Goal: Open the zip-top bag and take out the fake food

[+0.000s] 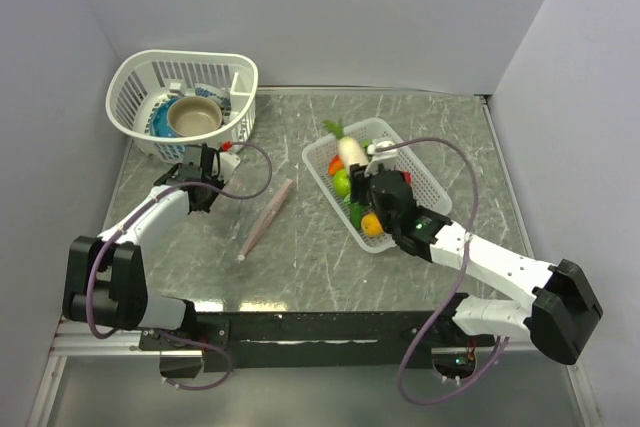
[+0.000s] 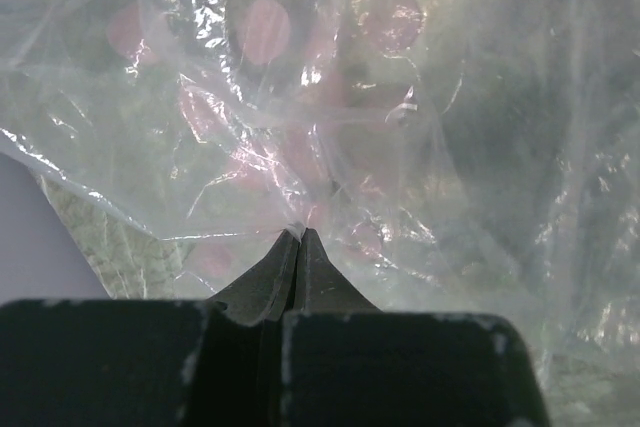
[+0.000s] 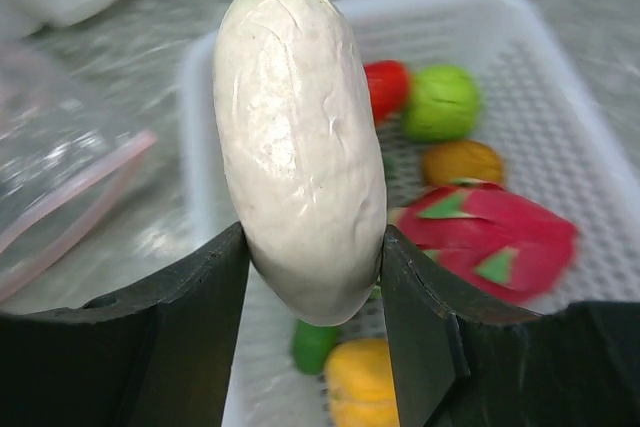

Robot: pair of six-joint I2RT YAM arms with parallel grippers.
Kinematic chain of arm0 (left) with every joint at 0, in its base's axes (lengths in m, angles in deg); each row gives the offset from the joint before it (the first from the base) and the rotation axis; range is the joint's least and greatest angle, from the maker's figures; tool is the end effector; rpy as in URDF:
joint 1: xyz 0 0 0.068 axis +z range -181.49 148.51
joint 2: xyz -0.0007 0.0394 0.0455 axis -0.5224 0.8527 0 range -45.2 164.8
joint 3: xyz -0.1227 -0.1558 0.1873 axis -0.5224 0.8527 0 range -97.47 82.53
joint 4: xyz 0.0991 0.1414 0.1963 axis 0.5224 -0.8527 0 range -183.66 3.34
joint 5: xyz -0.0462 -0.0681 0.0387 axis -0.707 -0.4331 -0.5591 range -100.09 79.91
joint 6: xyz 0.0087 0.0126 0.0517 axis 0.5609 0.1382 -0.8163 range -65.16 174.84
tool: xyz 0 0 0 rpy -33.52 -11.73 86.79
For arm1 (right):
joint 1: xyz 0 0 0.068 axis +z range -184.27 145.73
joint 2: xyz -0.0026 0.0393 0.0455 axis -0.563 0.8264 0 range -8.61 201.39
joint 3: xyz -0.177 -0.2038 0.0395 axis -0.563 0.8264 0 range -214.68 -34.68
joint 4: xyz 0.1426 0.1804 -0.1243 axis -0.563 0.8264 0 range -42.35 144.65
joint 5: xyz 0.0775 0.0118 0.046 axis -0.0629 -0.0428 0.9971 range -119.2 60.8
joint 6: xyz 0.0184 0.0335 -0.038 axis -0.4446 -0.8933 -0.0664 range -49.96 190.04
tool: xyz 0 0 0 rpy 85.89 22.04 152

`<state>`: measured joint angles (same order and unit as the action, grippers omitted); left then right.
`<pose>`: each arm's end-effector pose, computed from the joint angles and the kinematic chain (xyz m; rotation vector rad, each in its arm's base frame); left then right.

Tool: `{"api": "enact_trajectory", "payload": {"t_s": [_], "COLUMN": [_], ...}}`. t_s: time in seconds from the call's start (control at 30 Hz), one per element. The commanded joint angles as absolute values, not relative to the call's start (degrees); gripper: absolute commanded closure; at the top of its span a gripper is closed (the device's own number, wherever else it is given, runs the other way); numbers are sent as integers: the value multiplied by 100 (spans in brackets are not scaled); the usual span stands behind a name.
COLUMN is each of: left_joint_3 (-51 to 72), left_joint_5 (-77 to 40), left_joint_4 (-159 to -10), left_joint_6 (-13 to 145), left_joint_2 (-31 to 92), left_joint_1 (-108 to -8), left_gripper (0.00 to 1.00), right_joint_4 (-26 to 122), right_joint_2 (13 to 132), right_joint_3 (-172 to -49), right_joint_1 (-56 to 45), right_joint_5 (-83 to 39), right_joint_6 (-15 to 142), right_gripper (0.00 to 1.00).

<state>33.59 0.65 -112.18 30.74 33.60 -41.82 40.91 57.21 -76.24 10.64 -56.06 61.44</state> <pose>0.2697 -0.0424 0.2129 0.6818 2.4522 0.3324 0.1959 0.1726 0.2766 -0.2644 1.8289 0.2126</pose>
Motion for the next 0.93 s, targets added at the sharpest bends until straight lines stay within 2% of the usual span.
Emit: {"api": "enact_trajectory", "payload": {"t_s": [0.0, 0.1, 0.13, 0.37, 0.63, 0.73, 0.77, 0.83, 0.87, 0.9], "left_joint_3": [3367, 3323, 3305, 3314, 2989, 2752, 2717, 2646, 2629, 2620], "left_joint_5": [-331, -498, -525, -745, -1395, -1711, -1782, -1923, -1923, -1932], "left_joint_4": [-11382, -11444, -11461, -11426, -11602, -11619, -11619, -11576, -11549, -11506], "left_joint_6": [3269, 3331, 3348, 3418, 3673, 3831, 3893, 3963, 4024, 4042], "left_joint_2": [3012, 2898, 2880, 2871, 2713, 2713, 2704, 2669, 2660, 2626], "left_joint_1": [-4186, -4186, -4186, -4186, -4186, -4178, -4178, -4178, -4186, -4186], "left_gripper": [99, 99, 99, 99, 98, 80, 64, 47, 29, 23], "right_joint_4": [4492, 4739, 4887, 5336, 6751, 6665, 6620, 6489, 6471, 6462], "right_joint_2": [5695, 5766, 5748, 5572, 5748, 5565, 5485, 5266, 5195, 5142], "right_joint_3": [-7713, -7827, -7827, -8134, -9022, -8882, -8830, -8654, -8610, -8549], "right_joint_1": [600, 318, 248, 19, -8, -8, 1, 1, 1, 1], "right_joint_5": [-6523, -6463, -6410, -5944, -6788, -6639, -6612, -6524, -6498, -6524], "right_joint_6": [5502, 5159, 5097, 4948, 4481, 4604, 4622, 4744, 4754, 4762], "right_gripper": [63, 12, 0, 0, 0, 0, 0, 0, 0, 0]}}
